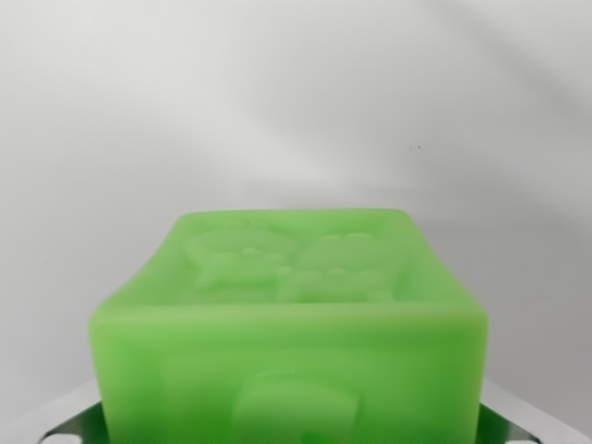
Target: Stack cube
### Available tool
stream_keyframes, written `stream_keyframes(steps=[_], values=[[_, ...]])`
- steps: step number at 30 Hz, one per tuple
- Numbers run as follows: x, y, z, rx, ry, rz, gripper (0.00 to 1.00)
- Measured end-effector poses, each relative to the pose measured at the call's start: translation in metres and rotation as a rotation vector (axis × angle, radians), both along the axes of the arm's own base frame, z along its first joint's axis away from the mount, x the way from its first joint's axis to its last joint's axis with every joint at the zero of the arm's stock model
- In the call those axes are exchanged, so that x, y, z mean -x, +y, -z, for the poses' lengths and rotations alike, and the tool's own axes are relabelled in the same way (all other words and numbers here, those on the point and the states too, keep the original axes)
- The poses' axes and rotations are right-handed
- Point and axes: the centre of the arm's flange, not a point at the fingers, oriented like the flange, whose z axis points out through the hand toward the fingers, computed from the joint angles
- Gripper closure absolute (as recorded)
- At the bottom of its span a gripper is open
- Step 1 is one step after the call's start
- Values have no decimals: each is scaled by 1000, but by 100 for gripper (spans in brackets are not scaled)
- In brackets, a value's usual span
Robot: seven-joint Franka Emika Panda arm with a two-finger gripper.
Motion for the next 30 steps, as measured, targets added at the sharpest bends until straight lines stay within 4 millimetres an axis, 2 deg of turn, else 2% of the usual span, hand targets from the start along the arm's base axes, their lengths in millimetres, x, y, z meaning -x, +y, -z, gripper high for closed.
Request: stream_keyframes(steps=[30], values=[[0,0,-85,-2,-5,0,100]])
